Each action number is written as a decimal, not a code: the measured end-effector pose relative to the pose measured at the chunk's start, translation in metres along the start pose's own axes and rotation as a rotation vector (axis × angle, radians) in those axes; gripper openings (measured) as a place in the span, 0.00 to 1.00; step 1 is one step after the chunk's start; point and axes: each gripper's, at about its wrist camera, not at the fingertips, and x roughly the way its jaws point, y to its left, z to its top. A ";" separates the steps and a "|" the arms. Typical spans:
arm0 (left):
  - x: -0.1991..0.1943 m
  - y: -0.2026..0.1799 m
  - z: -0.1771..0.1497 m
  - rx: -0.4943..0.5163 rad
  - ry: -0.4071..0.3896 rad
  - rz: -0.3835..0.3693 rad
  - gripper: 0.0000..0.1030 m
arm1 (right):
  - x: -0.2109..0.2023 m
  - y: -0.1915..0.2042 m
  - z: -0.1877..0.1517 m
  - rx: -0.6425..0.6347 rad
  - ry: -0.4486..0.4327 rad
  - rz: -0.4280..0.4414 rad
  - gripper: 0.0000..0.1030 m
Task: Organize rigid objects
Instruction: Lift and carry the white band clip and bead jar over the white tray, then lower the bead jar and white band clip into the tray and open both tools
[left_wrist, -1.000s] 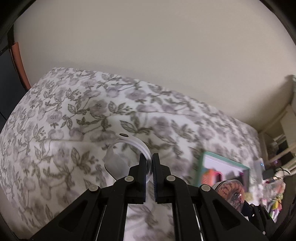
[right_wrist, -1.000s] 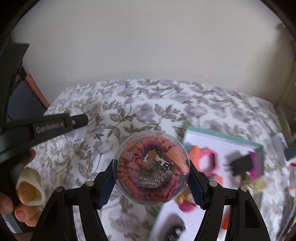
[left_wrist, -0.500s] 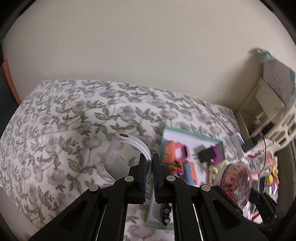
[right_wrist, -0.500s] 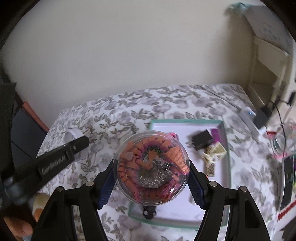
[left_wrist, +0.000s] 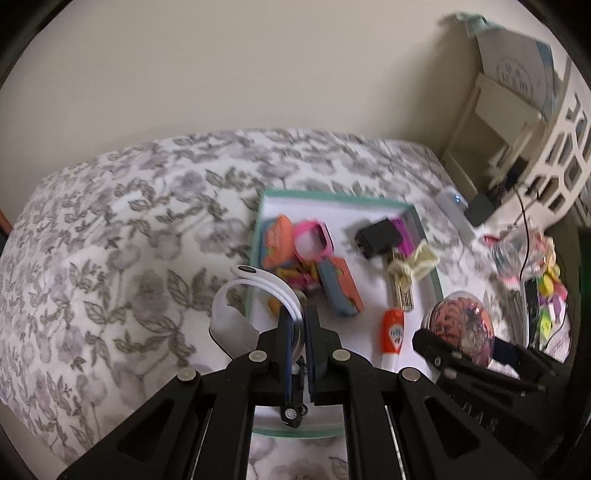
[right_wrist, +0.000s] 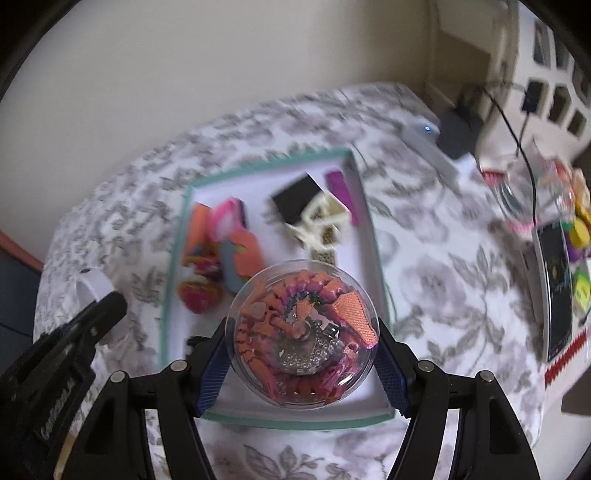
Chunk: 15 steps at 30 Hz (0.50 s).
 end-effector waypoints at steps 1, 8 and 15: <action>0.007 -0.002 -0.003 0.008 0.018 -0.003 0.06 | 0.005 -0.004 0.000 0.007 0.016 -0.014 0.71; 0.040 -0.006 -0.016 -0.003 0.133 -0.032 0.06 | 0.030 -0.015 -0.003 0.023 0.087 -0.059 0.71; 0.050 -0.012 -0.019 0.031 0.158 -0.007 0.06 | 0.041 -0.010 -0.005 -0.007 0.119 -0.083 0.72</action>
